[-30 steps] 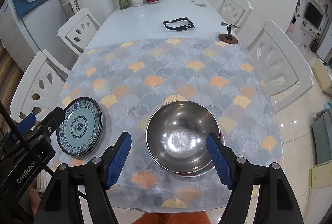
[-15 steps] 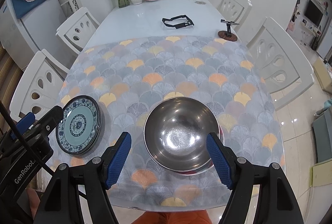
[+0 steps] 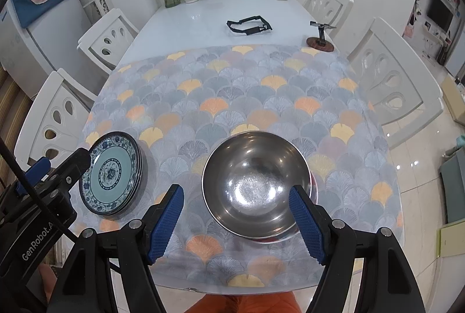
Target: Organize plates and bowls
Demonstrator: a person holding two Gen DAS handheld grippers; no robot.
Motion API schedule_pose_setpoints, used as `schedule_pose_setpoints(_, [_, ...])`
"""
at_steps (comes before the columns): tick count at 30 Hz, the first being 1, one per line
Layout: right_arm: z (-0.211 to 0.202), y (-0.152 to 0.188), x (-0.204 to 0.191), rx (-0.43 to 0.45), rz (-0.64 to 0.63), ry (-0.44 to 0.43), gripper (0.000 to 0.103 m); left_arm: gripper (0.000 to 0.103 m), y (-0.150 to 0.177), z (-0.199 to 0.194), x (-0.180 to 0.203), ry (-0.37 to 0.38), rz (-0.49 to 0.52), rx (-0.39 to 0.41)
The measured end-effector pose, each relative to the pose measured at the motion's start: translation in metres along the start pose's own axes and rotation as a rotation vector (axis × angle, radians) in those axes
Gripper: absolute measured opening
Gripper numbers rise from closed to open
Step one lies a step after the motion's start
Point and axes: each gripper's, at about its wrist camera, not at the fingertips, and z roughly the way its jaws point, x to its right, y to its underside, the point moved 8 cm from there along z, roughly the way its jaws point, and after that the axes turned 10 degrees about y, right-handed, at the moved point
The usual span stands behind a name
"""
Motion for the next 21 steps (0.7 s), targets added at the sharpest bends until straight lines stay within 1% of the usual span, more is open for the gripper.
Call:
schedule_pose_setpoints(6, [0.002,0.001,-0.003,-0.007,-0.001,0.0,0.072,0.079,0.0,0.001,-0.001,0.001,0.002,-0.003])
schedule_pose_setpoints(13, [0.002,-0.001,-0.006,-0.004,0.002,0.002,0.072,0.079,0.002,0.005,0.0,-0.004,0.028,-0.012])
schedule_pose_setpoints(18, [0.002,-0.002,-0.005,-0.004,0.01,0.011,0.072,0.079,0.004,0.012,0.001,0.007,0.045,-0.043])
schedule_pose_setpoints(21, [0.001,-0.003,-0.003,-0.005,0.012,0.016,0.072,0.079,0.004,0.014,0.001,0.007,0.048,-0.046])
